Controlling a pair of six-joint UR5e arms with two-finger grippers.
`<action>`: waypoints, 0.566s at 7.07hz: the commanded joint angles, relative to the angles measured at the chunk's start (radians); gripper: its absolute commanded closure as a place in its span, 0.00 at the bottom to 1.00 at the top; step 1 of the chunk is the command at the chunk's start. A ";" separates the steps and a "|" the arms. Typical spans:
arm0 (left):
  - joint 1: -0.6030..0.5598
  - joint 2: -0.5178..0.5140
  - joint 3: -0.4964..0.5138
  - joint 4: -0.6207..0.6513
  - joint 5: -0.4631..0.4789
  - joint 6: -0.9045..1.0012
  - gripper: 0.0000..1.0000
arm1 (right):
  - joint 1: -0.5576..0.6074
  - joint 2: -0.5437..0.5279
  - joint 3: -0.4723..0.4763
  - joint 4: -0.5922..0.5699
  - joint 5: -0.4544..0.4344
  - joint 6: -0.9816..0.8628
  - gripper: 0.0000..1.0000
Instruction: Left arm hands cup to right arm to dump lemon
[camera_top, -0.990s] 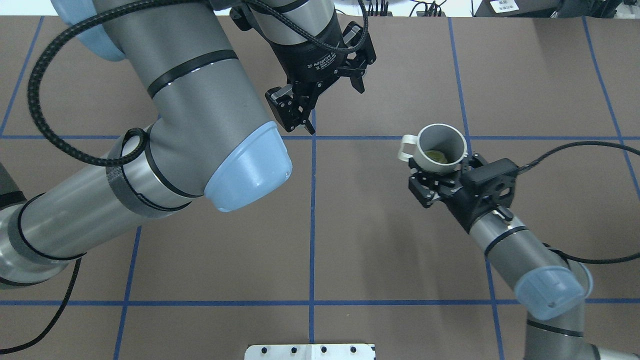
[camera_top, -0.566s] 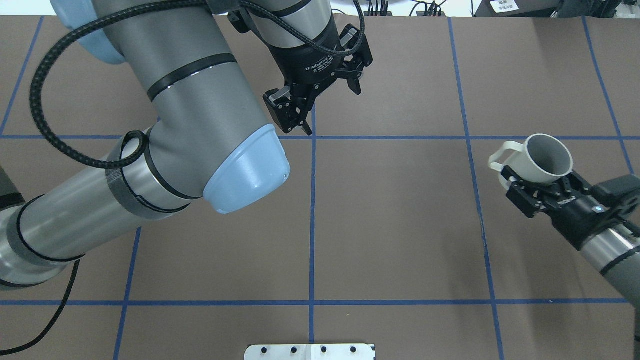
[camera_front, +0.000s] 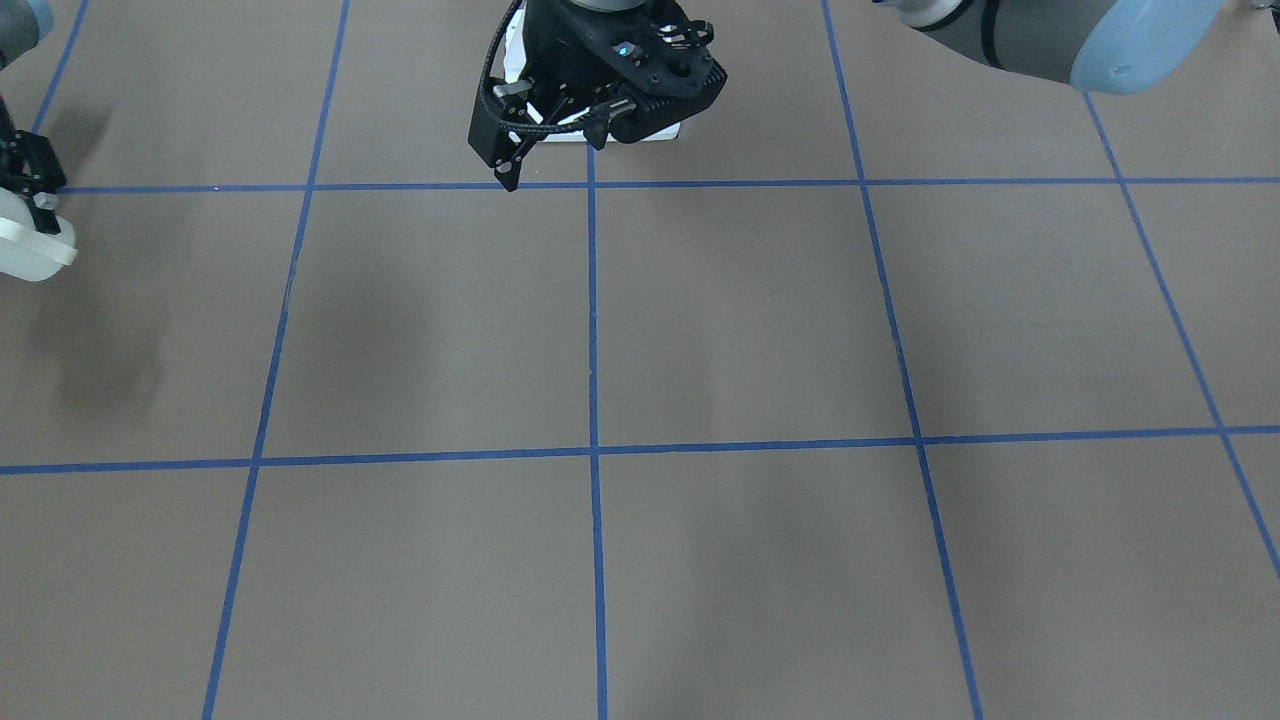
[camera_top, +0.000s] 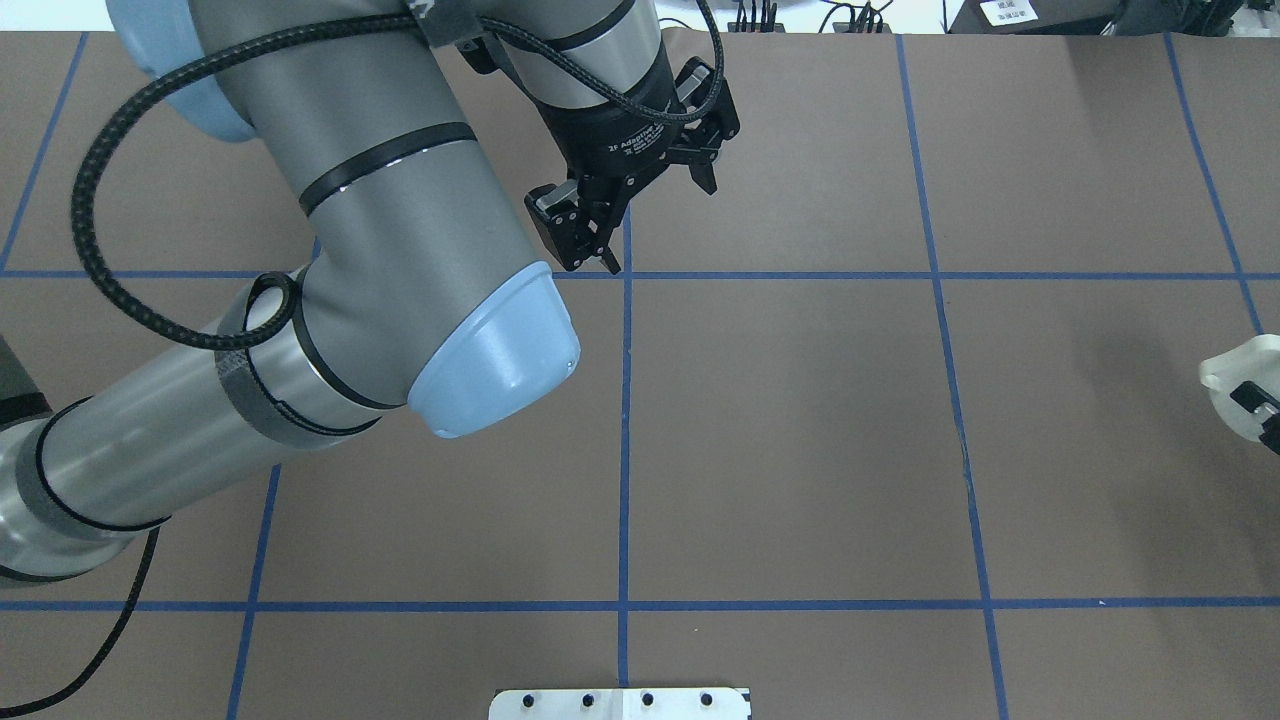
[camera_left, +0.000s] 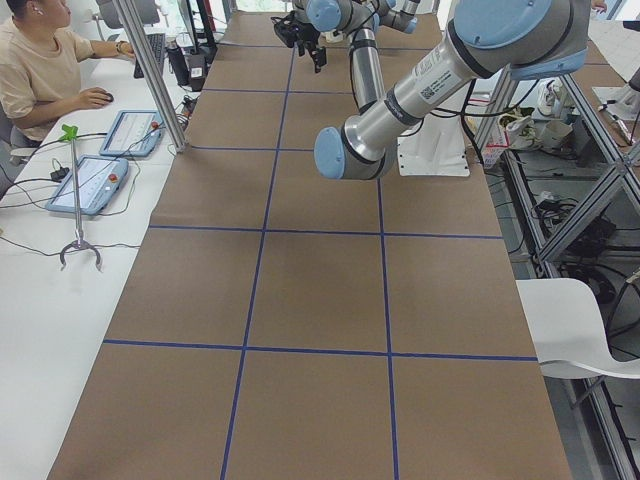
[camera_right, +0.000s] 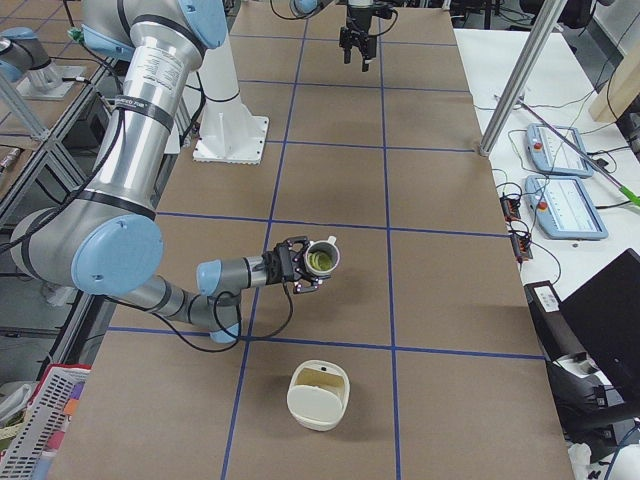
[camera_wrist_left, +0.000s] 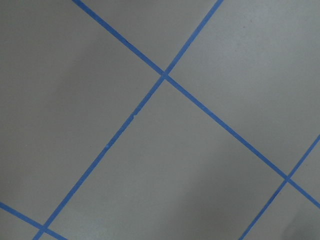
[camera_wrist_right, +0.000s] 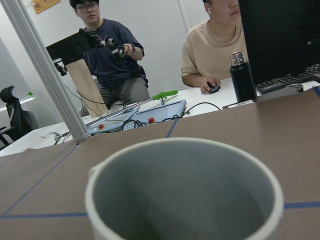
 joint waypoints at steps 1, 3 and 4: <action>0.003 0.000 -0.003 0.000 0.002 -0.006 0.00 | 0.070 -0.027 -0.104 0.110 0.095 0.122 1.00; 0.028 0.002 -0.003 0.000 0.035 -0.030 0.00 | 0.154 -0.045 -0.199 0.204 0.181 0.354 1.00; 0.047 0.002 -0.003 0.000 0.058 -0.032 0.00 | 0.225 -0.045 -0.204 0.203 0.244 0.465 1.00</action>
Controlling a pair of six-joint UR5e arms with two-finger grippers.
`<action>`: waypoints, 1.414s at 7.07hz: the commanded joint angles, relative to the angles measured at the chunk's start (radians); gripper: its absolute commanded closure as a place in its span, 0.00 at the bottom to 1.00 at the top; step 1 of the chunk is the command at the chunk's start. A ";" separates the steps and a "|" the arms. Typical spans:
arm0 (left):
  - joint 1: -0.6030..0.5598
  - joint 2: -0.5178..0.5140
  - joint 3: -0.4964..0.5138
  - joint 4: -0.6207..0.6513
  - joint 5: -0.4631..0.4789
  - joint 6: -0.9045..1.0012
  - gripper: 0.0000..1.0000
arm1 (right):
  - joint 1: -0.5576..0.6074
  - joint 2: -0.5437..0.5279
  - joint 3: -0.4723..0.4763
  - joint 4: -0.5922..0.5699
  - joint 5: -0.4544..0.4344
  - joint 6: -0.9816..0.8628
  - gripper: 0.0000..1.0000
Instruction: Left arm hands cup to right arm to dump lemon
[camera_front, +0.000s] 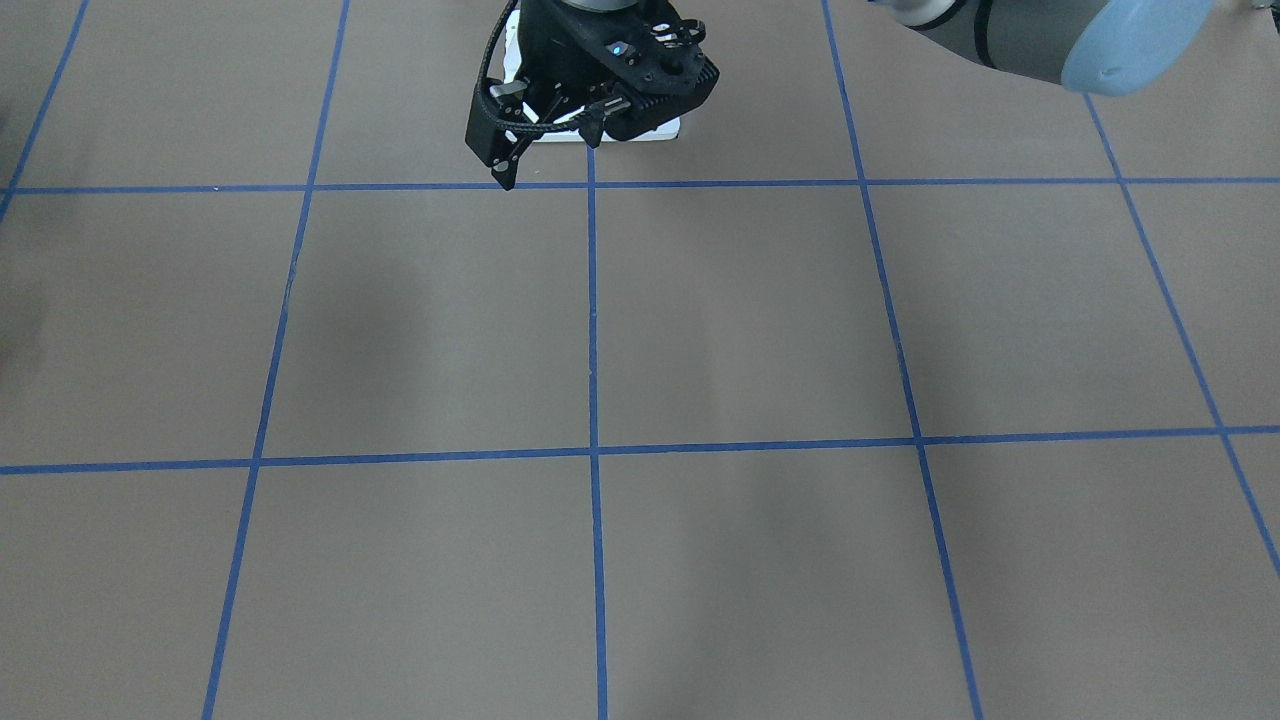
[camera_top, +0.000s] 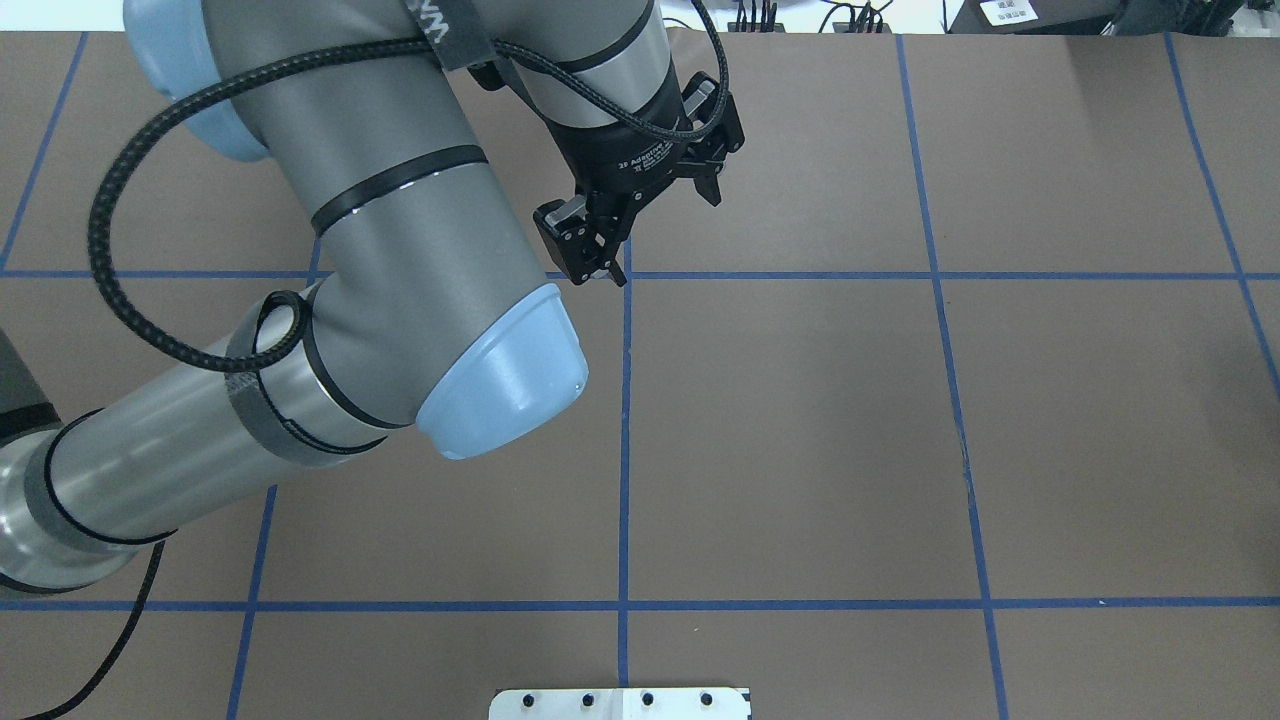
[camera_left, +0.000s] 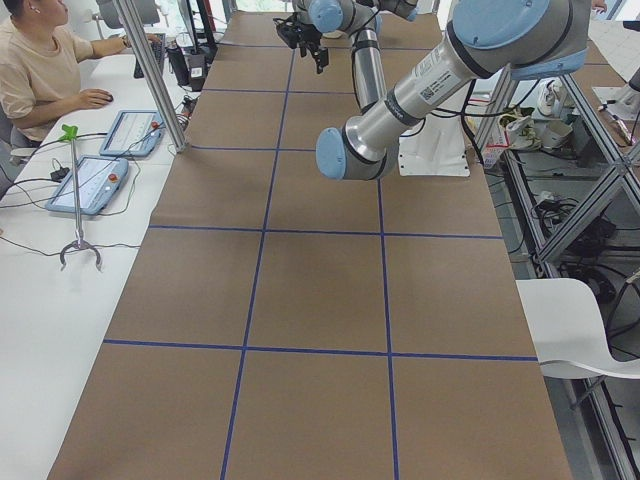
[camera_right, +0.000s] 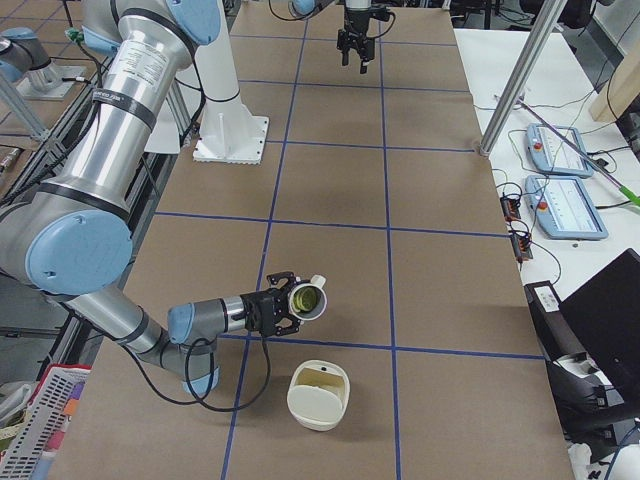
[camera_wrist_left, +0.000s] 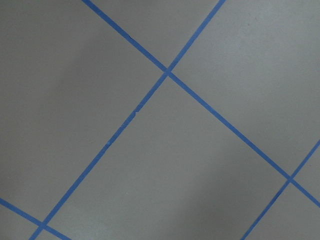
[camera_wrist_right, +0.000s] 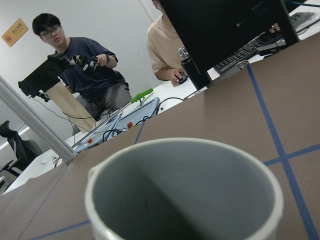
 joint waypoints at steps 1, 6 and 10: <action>0.026 -0.001 0.000 0.000 0.029 -0.005 0.00 | 0.203 0.000 -0.060 0.019 0.197 0.254 1.00; 0.026 -0.006 -0.003 0.002 0.031 -0.007 0.00 | 0.665 0.204 -0.140 -0.093 0.631 0.557 1.00; 0.026 -0.007 -0.014 0.003 0.031 -0.007 0.00 | 0.997 0.329 -0.149 -0.228 0.971 0.904 1.00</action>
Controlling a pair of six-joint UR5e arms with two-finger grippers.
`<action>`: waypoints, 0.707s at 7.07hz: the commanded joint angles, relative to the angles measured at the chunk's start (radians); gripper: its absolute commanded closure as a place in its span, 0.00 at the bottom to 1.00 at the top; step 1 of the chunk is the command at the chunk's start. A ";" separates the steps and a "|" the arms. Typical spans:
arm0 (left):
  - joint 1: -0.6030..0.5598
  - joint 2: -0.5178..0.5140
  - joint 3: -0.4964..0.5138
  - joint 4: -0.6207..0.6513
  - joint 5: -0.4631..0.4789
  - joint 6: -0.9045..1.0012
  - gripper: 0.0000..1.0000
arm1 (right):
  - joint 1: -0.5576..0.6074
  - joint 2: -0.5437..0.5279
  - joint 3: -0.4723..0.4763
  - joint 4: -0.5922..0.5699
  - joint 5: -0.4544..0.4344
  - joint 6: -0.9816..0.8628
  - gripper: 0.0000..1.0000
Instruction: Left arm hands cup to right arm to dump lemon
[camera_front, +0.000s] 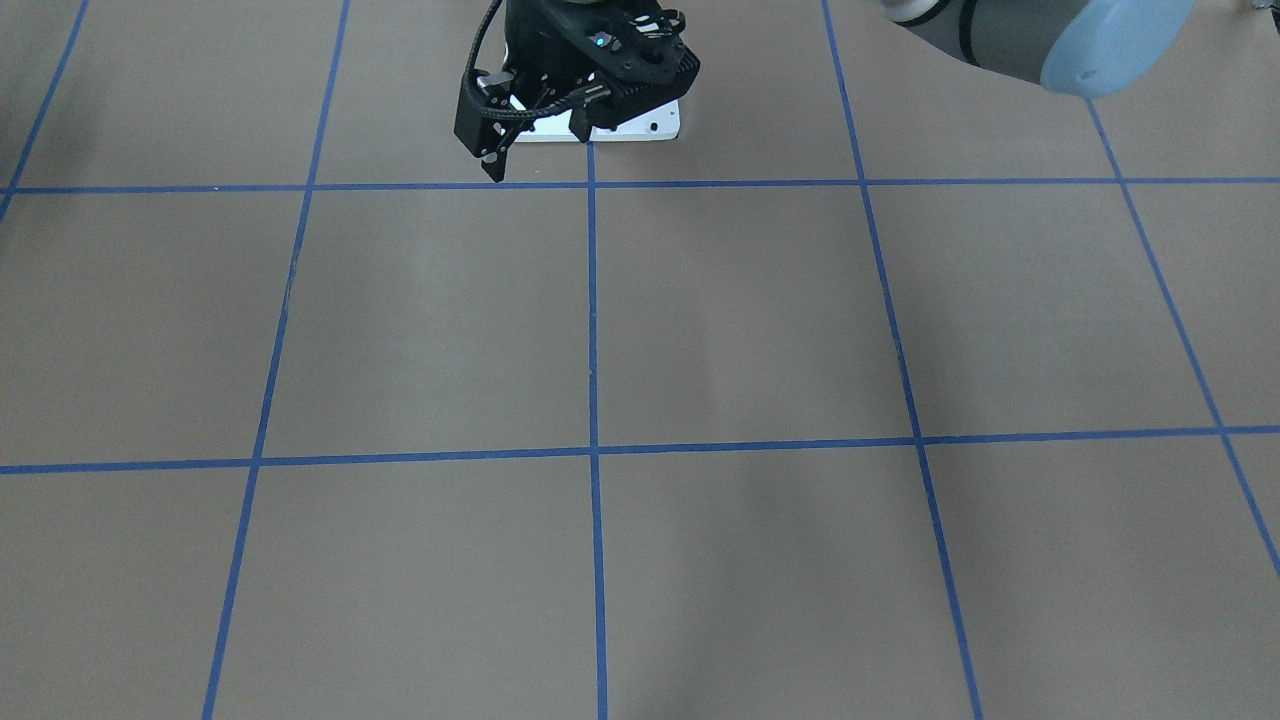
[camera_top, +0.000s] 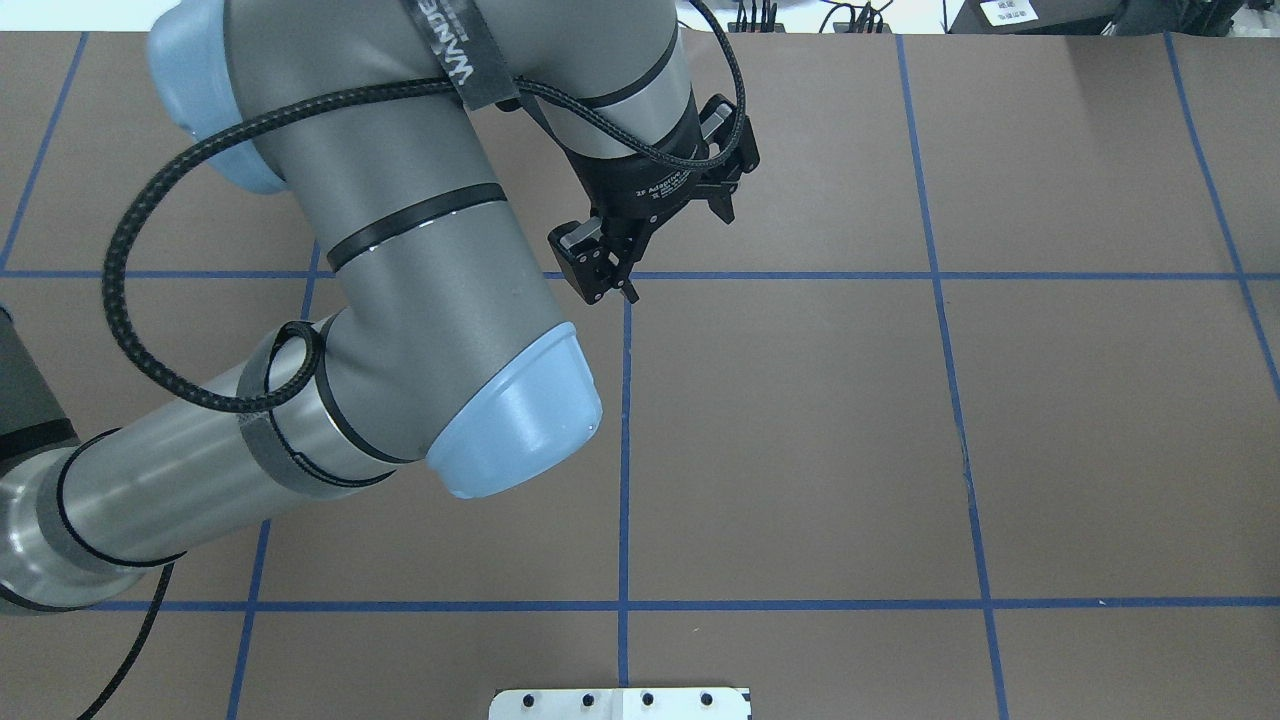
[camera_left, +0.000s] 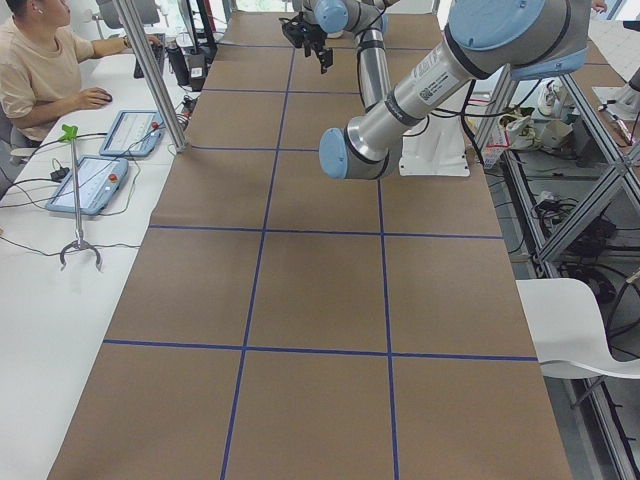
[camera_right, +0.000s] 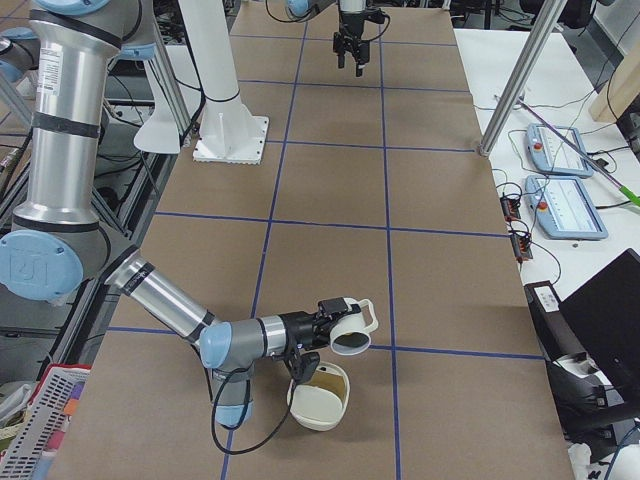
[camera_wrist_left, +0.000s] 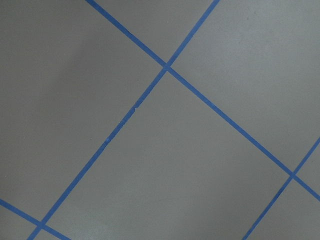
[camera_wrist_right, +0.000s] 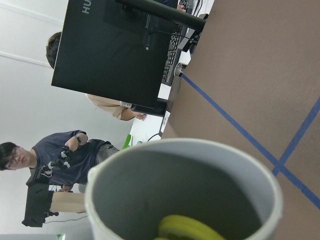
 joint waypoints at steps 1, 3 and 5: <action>0.005 -0.002 -0.001 0.000 0.000 -0.020 0.00 | 0.039 -0.002 0.001 0.004 0.005 0.240 1.00; 0.006 -0.008 -0.001 0.000 0.002 -0.028 0.00 | 0.038 -0.021 -0.004 0.016 -0.016 0.383 1.00; 0.006 -0.009 -0.001 0.000 0.006 -0.028 0.00 | 0.039 -0.042 -0.002 0.051 -0.034 0.546 1.00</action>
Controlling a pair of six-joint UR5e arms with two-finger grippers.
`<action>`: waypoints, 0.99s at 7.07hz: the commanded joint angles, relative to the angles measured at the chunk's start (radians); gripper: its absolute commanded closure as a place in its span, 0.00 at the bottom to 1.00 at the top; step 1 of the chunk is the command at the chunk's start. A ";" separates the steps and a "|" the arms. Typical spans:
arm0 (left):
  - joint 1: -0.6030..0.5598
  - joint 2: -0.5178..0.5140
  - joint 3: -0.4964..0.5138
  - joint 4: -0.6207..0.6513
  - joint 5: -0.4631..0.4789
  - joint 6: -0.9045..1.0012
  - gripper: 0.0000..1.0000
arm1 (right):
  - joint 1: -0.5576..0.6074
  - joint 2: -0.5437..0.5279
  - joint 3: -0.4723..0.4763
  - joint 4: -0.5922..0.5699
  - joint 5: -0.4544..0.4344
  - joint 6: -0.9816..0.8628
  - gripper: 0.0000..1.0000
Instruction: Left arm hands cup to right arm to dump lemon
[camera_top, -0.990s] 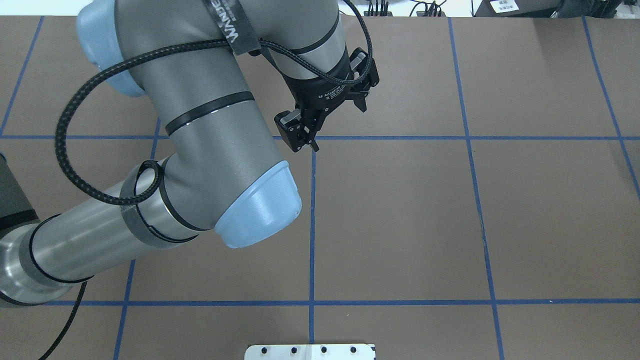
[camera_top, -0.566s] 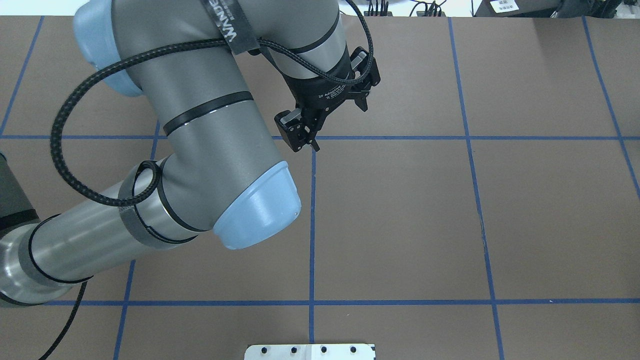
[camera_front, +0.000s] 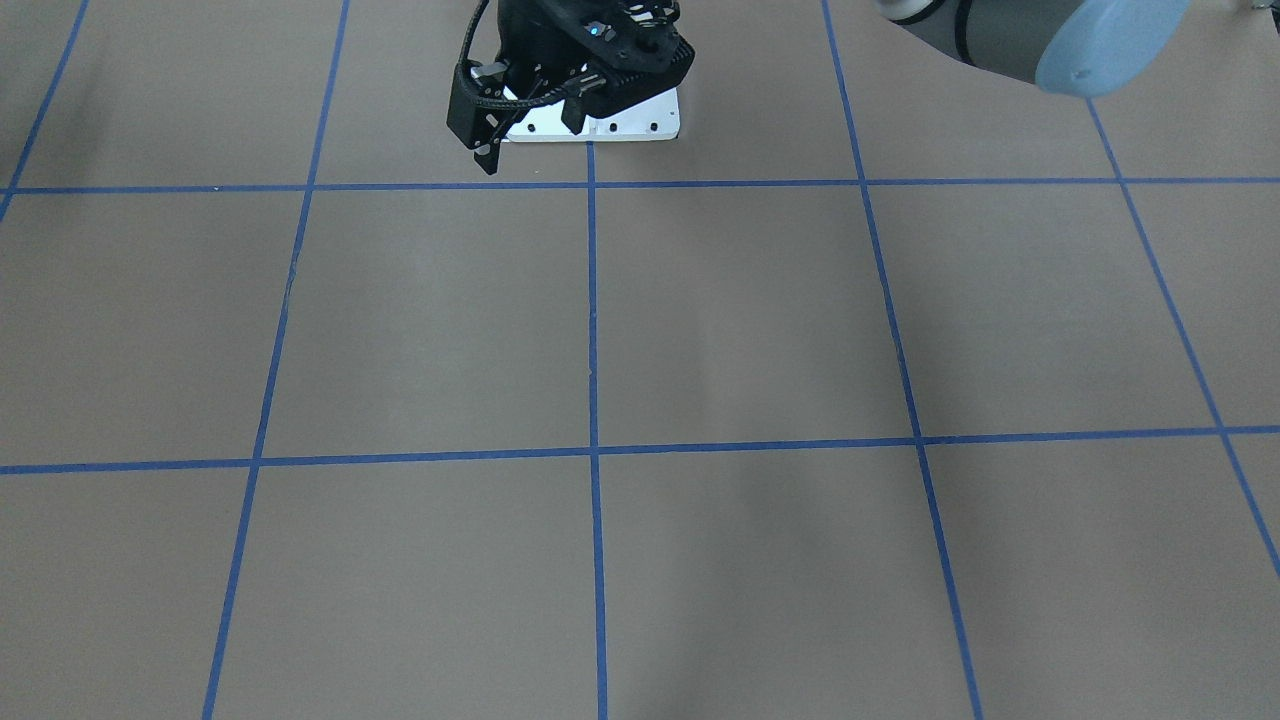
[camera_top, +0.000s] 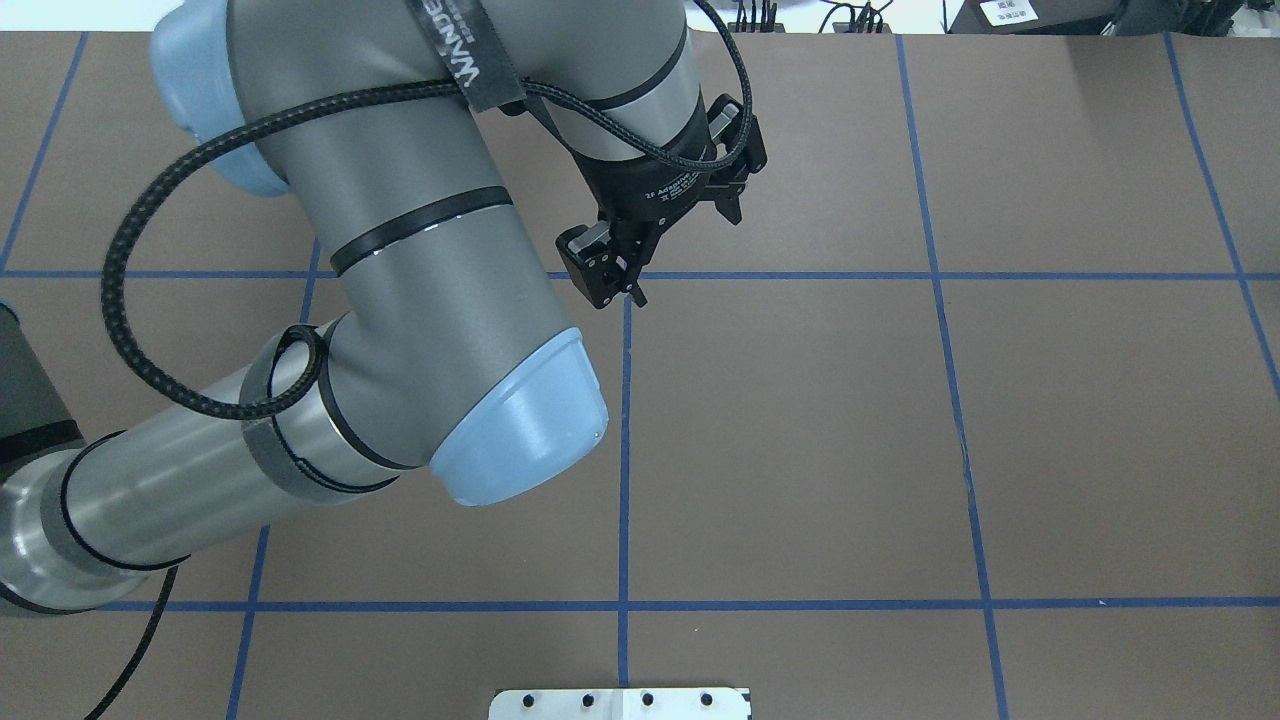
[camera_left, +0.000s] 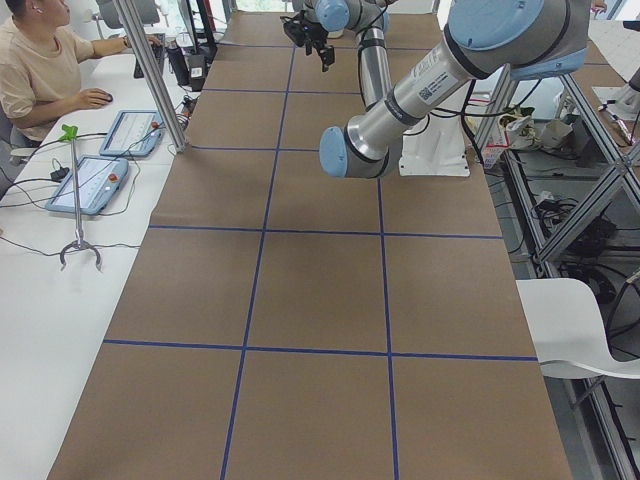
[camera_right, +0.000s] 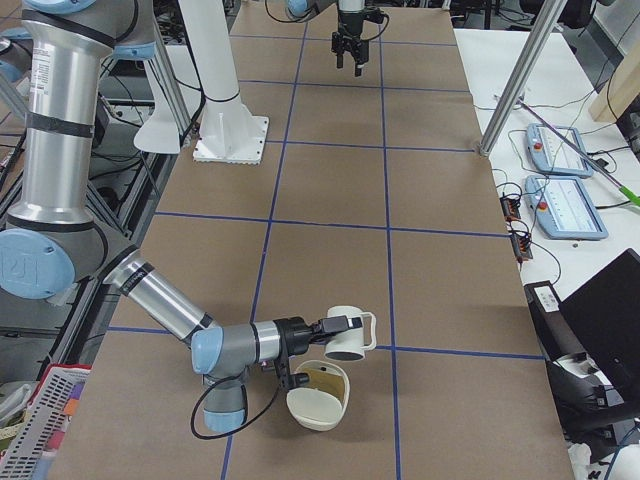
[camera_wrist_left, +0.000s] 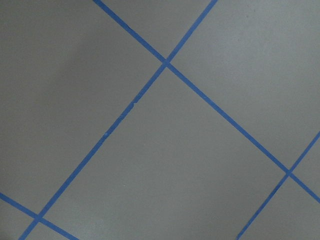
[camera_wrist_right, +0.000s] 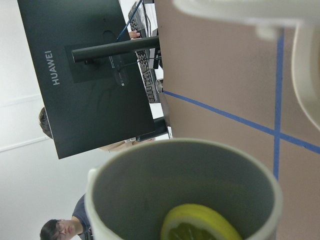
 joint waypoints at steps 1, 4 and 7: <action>0.000 -0.002 0.000 0.000 0.007 -0.001 0.00 | 0.001 -0.009 -0.001 0.015 -0.029 0.172 1.00; -0.001 -0.017 0.000 0.003 0.011 -0.001 0.00 | 0.030 -0.019 -0.013 0.036 -0.045 0.412 1.00; 0.000 -0.077 0.000 0.093 0.016 -0.001 0.00 | 0.030 -0.016 -0.019 0.044 -0.086 0.564 1.00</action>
